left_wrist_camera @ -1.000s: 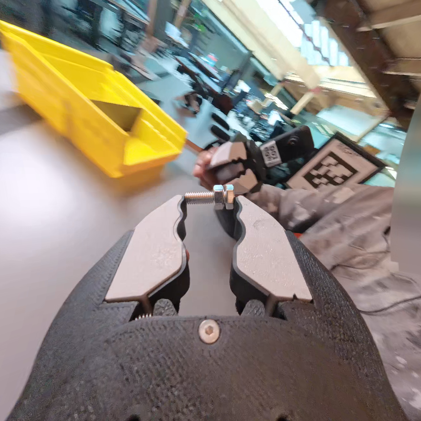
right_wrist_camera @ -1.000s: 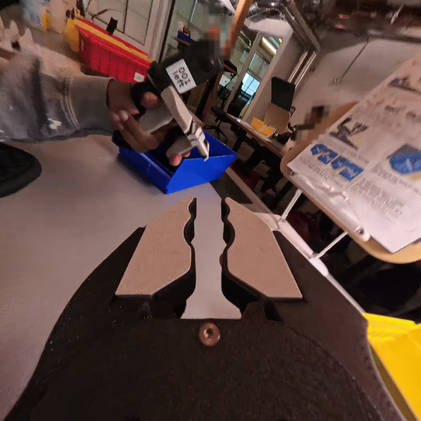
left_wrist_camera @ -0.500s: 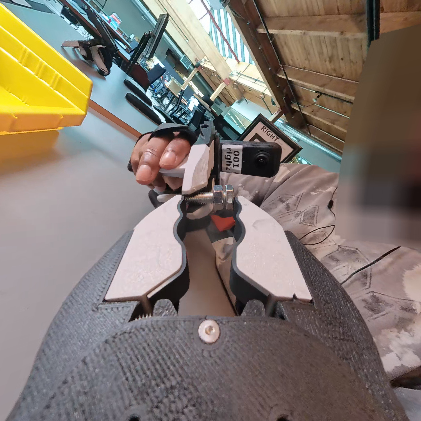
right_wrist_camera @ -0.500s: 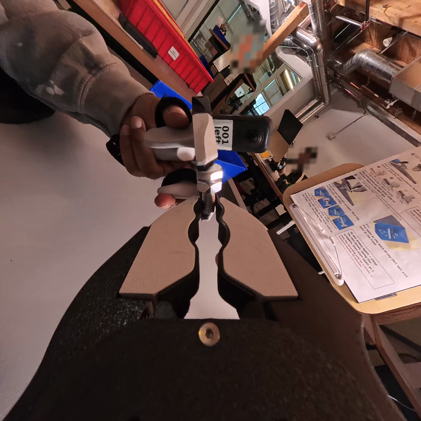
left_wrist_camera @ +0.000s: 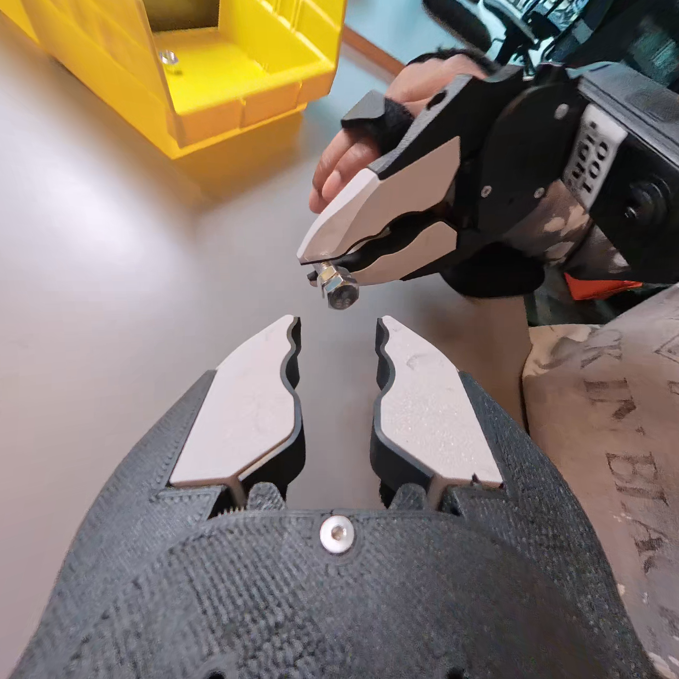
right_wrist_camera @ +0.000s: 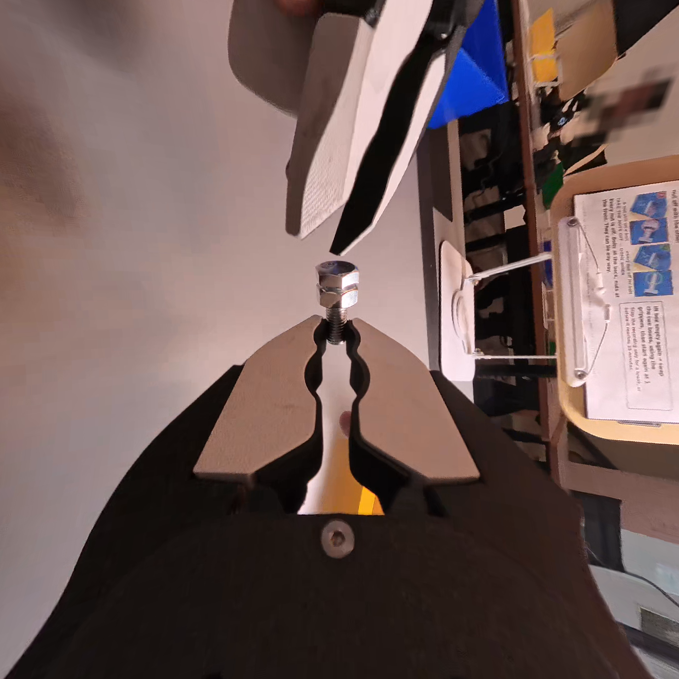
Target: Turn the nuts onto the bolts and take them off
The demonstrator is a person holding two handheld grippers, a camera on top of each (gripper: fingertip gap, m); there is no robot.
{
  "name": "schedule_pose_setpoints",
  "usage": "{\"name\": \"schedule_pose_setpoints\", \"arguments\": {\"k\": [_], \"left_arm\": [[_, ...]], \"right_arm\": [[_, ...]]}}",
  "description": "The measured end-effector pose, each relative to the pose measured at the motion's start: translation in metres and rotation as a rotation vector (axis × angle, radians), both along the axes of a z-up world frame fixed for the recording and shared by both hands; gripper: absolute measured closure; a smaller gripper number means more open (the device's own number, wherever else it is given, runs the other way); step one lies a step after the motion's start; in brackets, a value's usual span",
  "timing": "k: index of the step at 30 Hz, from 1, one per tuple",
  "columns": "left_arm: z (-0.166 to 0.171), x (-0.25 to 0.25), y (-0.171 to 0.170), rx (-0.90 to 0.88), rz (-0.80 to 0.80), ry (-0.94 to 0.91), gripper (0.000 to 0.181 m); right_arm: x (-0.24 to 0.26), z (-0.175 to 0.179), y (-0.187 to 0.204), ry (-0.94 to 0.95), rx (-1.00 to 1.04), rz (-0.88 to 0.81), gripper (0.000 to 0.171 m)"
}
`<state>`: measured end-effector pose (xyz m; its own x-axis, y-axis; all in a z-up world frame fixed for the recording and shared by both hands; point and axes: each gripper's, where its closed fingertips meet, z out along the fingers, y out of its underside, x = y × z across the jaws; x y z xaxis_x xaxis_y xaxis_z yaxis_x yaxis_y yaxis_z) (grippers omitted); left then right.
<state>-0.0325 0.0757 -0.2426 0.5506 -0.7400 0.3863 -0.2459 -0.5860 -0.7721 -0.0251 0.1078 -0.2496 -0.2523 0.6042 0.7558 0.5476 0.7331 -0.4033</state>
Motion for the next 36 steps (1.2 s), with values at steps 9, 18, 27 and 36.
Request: {"name": "schedule_pose_setpoints", "arguments": {"k": [9, 18, 27, 36], "left_arm": [[-0.026, 0.003, 0.002, -0.211, 0.042, -0.059, 0.148], [-0.027, 0.005, 0.001, -0.106, -0.002, -0.024, 0.161], [0.048, 0.013, -0.001, 0.292, -0.058, -0.393, 0.162], [0.07, 0.018, -0.009, 0.385, -0.057, -0.546, 0.161]], "right_arm": [[-0.009, -0.021, -0.004, -0.096, 0.291, 0.064, 0.161], [-0.008, -0.021, -0.003, -0.088, 0.303, 0.063, 0.161], [0.008, 0.065, -0.01, 0.458, -0.94, 0.136, 0.137], [0.007, 0.097, -0.03, 0.601, -1.397, 0.286, 0.159]]}}
